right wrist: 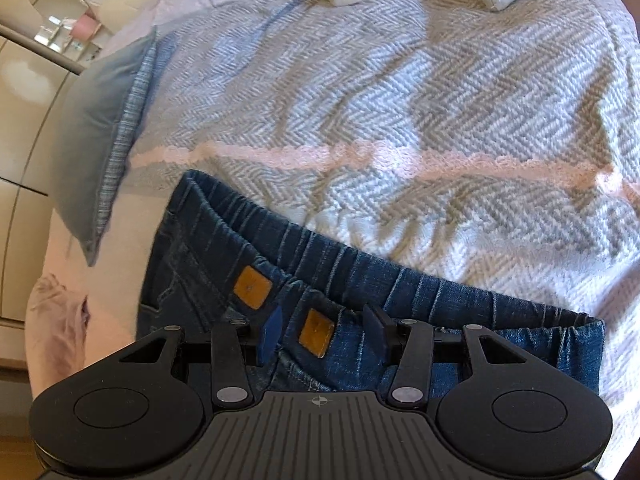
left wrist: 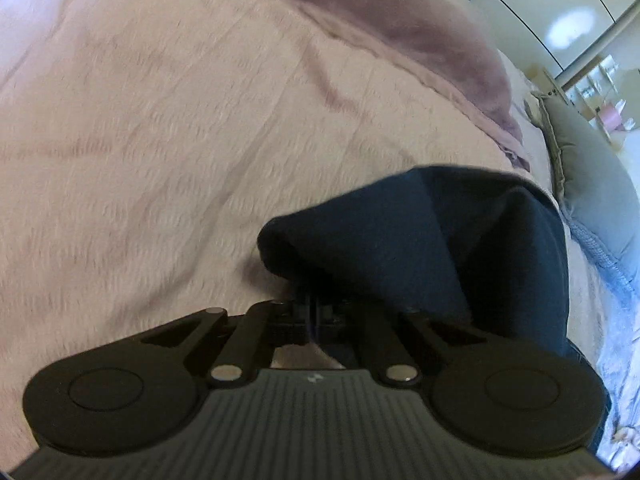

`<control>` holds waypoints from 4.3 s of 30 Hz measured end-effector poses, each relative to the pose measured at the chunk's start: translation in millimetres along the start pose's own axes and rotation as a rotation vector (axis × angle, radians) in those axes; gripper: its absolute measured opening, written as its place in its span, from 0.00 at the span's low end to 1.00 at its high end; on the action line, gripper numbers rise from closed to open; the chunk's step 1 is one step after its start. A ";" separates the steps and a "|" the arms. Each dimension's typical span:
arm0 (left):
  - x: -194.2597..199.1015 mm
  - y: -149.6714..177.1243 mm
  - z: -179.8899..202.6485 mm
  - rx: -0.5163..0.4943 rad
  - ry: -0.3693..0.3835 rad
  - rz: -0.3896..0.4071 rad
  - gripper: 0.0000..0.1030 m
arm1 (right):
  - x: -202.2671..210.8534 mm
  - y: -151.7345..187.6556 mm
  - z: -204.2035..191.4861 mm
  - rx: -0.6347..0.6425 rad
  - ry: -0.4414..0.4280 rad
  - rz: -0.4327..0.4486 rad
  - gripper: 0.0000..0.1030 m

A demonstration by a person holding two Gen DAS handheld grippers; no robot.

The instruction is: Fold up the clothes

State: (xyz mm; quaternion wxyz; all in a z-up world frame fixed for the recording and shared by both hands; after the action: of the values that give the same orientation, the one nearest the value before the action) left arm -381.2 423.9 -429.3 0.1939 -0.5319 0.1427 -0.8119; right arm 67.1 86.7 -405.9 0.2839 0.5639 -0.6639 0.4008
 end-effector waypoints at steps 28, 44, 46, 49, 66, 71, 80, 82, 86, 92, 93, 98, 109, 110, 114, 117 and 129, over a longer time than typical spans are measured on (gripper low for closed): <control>59.2 -141.5 -220.9 0.280 -0.294 0.030 0.40 | -61.4 2.2 -100.7 0.445 0.044 0.005 0.47; 98.0 -188.8 -204.5 0.131 -0.238 0.313 0.02 | -58.9 4.0 -102.2 0.422 0.056 0.017 0.48; 109.6 -187.8 -200.5 0.011 -0.282 0.341 0.02 | -59.7 3.9 -103.5 0.435 0.052 0.015 0.48; 77.7 -157.6 -228.0 -0.159 -0.486 0.226 0.06 | -62.4 3.3 -105.2 0.461 0.051 0.012 0.48; 105.7 -107.5 -148.4 0.149 -0.210 0.146 0.06 | -100.3 -64.8 -117.1 0.548 -0.301 -0.161 0.47; 93.8 -83.2 -116.2 0.130 -0.155 0.086 0.06 | -118.7 -64.5 -114.9 0.544 -0.474 -0.325 0.47; 89.9 -52.3 -81.1 0.100 -0.142 0.042 0.06 | -117.6 -95.4 -119.5 0.514 -0.550 -0.339 0.47; 85.9 -46.1 -72.1 0.098 -0.128 0.033 0.06 | -117.6 -101.5 -116.9 0.496 -0.558 -0.341 0.47; 76.9 -35.2 -54.8 0.087 -0.109 0.010 0.06 | -131.5 -93.2 -112.4 0.517 -0.554 -0.412 0.47; 65.7 -25.3 -42.0 0.075 -0.116 -0.017 0.06 | -133.1 -73.1 -116.1 0.568 -0.589 -0.441 0.03; 65.3 -25.0 -40.3 0.075 -0.115 -0.017 0.05 | -131.8 -72.3 -118.9 0.589 -0.571 -0.413 0.03; 64.1 -27.6 -30.3 0.037 -0.111 -0.005 0.06 | -92.5 -74.9 -144.0 0.686 -0.573 -0.255 0.00; 65.2 -3.8 -27.1 0.018 -0.089 -0.040 0.06 | -100.9 -85.3 -97.1 0.580 -0.468 -0.310 0.27; 67.5 -1.2 -29.0 0.034 -0.086 -0.042 0.06 | -88.7 -84.2 -89.9 0.571 -0.486 -0.323 0.30; 80.8 10.2 -33.0 0.081 -0.068 -0.039 0.06 | -54.3 -67.1 -47.4 0.483 -0.527 -0.432 0.31; 91.2 19.0 -33.0 0.086 -0.063 -0.036 0.06 | -46.4 -50.1 -19.6 0.442 -0.522 -0.488 0.31; 130.1 53.8 -37.4 0.079 -0.074 -0.040 0.06 | -29.6 -13.8 -48.1 0.668 -0.440 -0.352 0.02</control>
State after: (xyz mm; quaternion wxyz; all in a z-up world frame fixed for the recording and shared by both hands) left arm -453.5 316.6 -362.5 0.2036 -0.5561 0.0928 -0.8004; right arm 83.0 142.5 -402.6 0.0016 0.8013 -0.4363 0.4093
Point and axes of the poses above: each gripper's, at about its wrist camera, not at the fingertips, and x roughly against the way its jaws point, z to its right, y to its underside, the point moved 10 cm from there along -x, roughly the way its jaws point, and after that the axes turned 2 degrees about -y, right-handed, at the moved point
